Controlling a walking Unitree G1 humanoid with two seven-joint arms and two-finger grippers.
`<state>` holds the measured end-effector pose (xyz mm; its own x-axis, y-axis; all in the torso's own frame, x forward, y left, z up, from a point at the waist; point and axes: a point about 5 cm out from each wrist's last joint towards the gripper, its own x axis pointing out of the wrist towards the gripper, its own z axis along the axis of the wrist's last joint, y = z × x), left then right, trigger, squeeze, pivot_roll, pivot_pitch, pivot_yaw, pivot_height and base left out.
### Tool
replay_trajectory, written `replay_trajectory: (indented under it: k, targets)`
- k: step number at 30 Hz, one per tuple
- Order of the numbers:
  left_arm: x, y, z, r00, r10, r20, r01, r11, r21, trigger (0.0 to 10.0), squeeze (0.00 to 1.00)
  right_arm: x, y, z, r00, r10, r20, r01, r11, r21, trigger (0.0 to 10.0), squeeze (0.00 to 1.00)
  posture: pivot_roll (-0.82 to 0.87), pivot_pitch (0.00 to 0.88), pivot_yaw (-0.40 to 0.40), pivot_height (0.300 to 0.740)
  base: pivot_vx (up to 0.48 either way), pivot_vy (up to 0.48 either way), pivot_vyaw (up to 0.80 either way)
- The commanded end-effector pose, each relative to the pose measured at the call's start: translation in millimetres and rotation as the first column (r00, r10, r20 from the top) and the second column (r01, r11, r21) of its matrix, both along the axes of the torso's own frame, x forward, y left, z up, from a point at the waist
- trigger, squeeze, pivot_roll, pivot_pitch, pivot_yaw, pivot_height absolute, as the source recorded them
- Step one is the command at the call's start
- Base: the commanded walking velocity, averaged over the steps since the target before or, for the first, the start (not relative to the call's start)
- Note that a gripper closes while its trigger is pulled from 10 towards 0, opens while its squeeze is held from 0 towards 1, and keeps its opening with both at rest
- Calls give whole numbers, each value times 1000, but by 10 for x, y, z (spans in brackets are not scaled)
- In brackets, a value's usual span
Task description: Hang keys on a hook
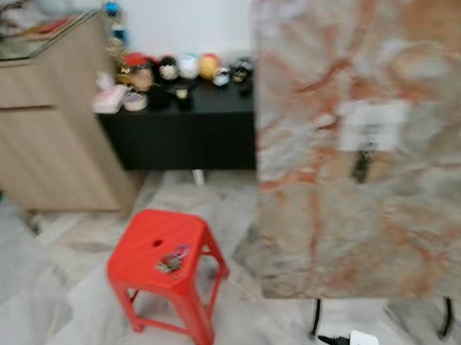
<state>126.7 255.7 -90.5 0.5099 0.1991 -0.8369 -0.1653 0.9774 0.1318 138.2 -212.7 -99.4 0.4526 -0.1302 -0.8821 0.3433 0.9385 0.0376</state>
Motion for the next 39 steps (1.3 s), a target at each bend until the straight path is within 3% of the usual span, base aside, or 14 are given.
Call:
replay_trajectory:
  k: [1,11,26,39]
  targets:
    - [-5,32,9,1000,-26,-9,26,999,20,10000,0,-33,54,-22,1000,-12,-14,12,1000,21,10000,0,19,0,21,740,0,480,0]
    - [-48,25,-7,999,-42,-24,43,999,25,10000,0,16,153,-23,1000,-7,-14,8,999,33,10000,0,17,0,26,740,0,480,0]
    - [-33,22,-2,999,-37,-16,38,999,30,10000,0,38,64,-3,999,-32,-12,32,999,20,10000,0,34,0,26,740,0,480,0]
    - [-35,21,-5,1000,-20,-17,21,999,31,10000,0,118,115,17,999,-32,5,32,999,28,10000,0,47,0,19,740,0,474,0]
